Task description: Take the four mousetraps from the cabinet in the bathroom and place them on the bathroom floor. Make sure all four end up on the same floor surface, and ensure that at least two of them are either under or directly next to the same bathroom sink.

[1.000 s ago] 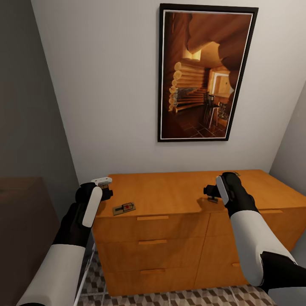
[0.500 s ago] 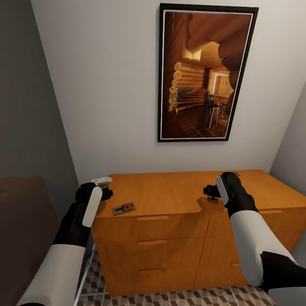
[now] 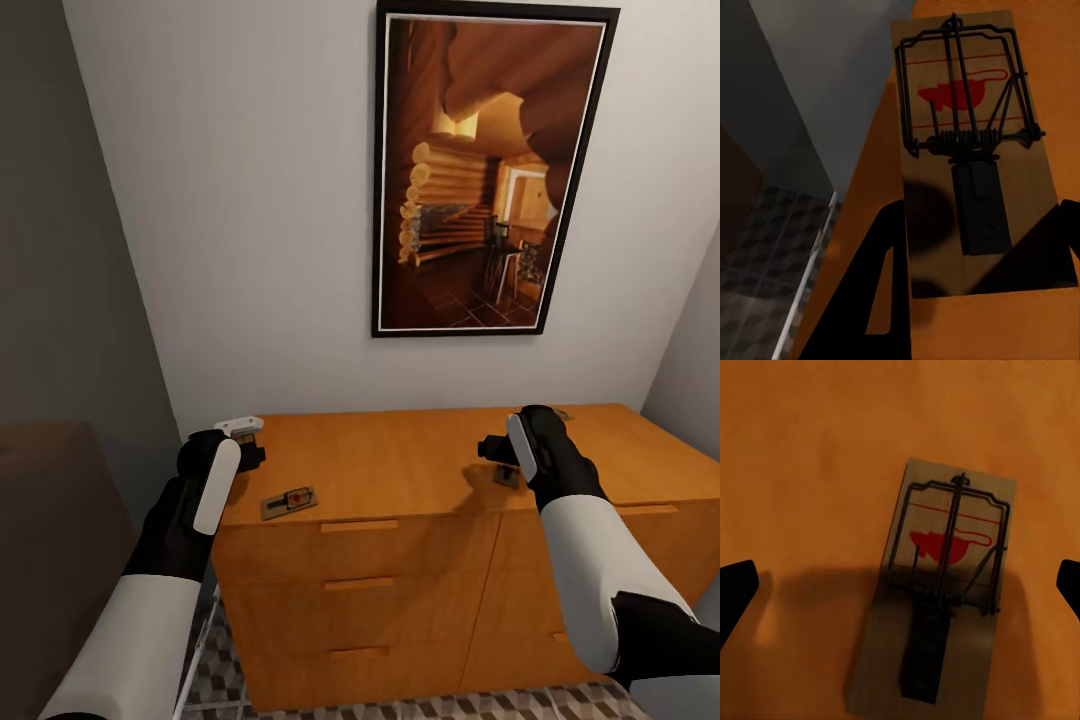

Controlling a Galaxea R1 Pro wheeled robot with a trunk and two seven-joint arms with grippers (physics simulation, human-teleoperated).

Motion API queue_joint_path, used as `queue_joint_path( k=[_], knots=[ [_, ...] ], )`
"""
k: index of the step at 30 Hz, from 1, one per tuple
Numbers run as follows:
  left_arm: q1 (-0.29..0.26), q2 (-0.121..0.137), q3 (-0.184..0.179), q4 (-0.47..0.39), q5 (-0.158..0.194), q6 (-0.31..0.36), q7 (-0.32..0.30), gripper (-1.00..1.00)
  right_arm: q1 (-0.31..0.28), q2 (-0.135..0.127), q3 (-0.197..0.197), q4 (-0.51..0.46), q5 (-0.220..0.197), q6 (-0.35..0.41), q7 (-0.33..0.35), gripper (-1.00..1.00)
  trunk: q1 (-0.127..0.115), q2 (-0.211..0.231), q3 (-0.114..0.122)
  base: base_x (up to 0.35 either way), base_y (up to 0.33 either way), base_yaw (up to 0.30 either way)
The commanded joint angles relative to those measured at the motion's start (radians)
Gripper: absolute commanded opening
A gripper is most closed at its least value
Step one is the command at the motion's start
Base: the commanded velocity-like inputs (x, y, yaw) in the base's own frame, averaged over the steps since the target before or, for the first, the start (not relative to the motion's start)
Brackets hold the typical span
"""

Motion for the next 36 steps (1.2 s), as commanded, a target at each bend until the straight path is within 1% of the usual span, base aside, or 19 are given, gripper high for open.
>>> queue_joint_path(
  k=[1,10,21,36],
  knots=[
    [-0.001,-0.001,0.001,-0.001,0.009,0.003,0.008,-1.00,-0.001,0.000,-0.001,-0.001,-0.001,0.004,-0.002,1.00,0.000,-0.001,-0.001,0.011,0.000,0.000],
    [-0.001,-0.001,0.001,-0.001,0.010,0.003,0.009,-1.00,-0.001,-0.001,-0.001,-0.001,-0.001,0.004,-0.002,1.00,0.000,-0.001,-0.001,0.003,0.000,0.000],
    [-0.001,-0.001,0.001,-0.001,0.010,0.003,0.009,-1.00,-0.001,-0.002,-0.001,-0.001,-0.001,0.004,-0.002,1.00,0.000,-0.001,-0.001,-0.090,0.000,0.000],
    [-0.001,-0.003,0.001,-0.001,0.011,0.003,0.009,-1.00,-0.001,-0.001,-0.001,-0.001,-0.001,0.003,-0.002,1.00,0.000,-0.001,-0.001,-0.006,0.000,0.000]
  ],
)
